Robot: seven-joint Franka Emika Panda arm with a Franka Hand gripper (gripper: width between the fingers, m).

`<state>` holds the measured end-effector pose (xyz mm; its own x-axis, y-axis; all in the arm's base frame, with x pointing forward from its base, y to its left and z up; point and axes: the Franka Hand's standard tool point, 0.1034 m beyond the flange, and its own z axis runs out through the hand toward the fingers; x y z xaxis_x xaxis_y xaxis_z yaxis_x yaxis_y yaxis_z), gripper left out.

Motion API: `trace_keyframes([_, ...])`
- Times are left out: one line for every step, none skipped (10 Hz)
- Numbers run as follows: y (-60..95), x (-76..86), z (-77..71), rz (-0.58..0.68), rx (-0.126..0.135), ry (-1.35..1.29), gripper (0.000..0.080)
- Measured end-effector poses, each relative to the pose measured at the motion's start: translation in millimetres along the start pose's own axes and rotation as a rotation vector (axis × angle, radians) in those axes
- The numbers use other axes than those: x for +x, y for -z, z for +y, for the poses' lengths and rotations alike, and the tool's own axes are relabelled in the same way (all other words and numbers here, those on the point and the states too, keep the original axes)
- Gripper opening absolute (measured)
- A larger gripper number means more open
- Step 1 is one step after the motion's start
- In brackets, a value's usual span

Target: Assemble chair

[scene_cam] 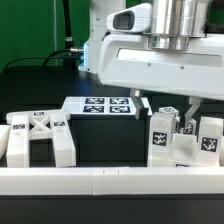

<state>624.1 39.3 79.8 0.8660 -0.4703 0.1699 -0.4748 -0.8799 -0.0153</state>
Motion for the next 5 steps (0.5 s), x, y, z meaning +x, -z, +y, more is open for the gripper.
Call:
trace_keyframes([7.7,1.8,-1.5,0.005,0.01,0.007,0.0621])
trace_keyframes([17.6,0.4,1.2,0.005,0.02,0.02,0.0644])
trace_keyframes([23.8,-2.6,3.3,0.003,0.026,0.018,0.0644])
trace_keyframes([30.9,-6.0,4.6,0.004,0.034,0.028,0.0648])
trace_keyframes([33.2,-10.7,7.0,0.009,0.039,0.033,0.0648])
